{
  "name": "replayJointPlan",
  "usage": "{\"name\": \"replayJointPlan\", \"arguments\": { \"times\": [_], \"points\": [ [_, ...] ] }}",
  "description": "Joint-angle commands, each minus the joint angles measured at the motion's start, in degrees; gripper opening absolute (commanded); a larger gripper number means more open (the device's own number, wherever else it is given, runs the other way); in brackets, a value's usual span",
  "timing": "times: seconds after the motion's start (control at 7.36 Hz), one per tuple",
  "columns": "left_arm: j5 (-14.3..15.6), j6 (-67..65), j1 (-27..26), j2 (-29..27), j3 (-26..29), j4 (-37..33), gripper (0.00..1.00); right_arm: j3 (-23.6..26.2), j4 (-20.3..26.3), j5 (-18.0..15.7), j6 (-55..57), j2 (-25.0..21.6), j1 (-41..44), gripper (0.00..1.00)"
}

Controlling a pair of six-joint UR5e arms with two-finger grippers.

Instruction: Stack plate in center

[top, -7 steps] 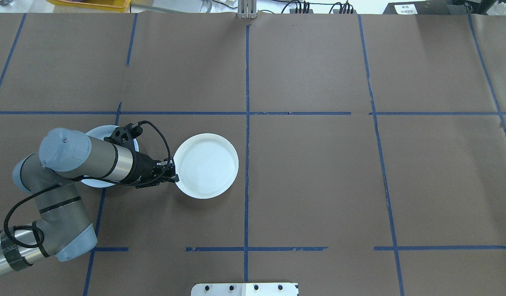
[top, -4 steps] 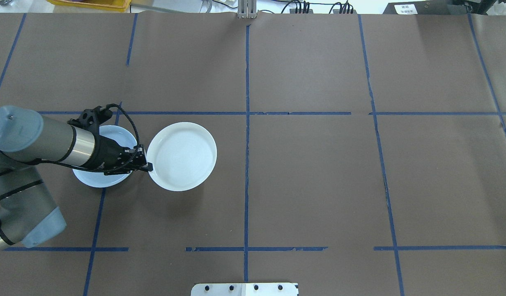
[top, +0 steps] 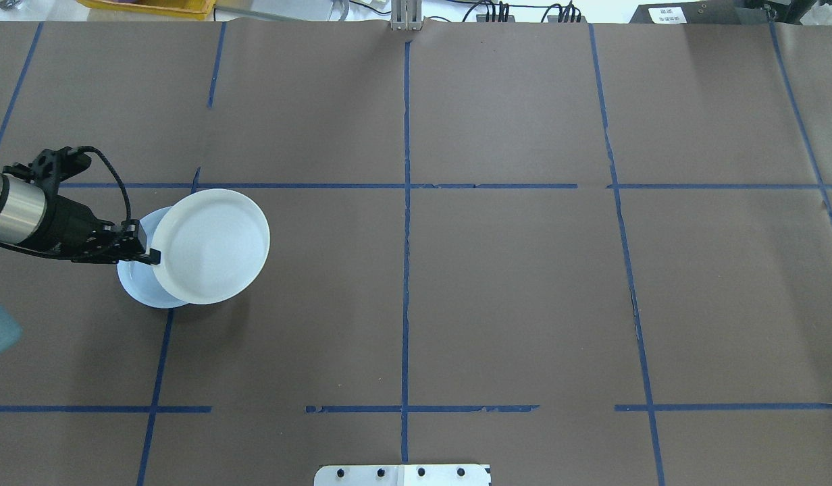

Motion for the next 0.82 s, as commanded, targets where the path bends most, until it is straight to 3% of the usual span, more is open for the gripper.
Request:
{"name": "replayJointPlan", "arguments": {
  "times": [0.0,0.68],
  "points": [
    [-4.69,4.08,-4.08,0.73,6.24,-0.08,0.0,0.0,0.0,0.03,0.05,0.0,0.0,1.0],
    [-4.79,3.99,-3.92,-0.33,10.4,-0.08,0.0,0.0,0.0,-0.06,0.05,0.0,0.0,1.0]
  ]
}}
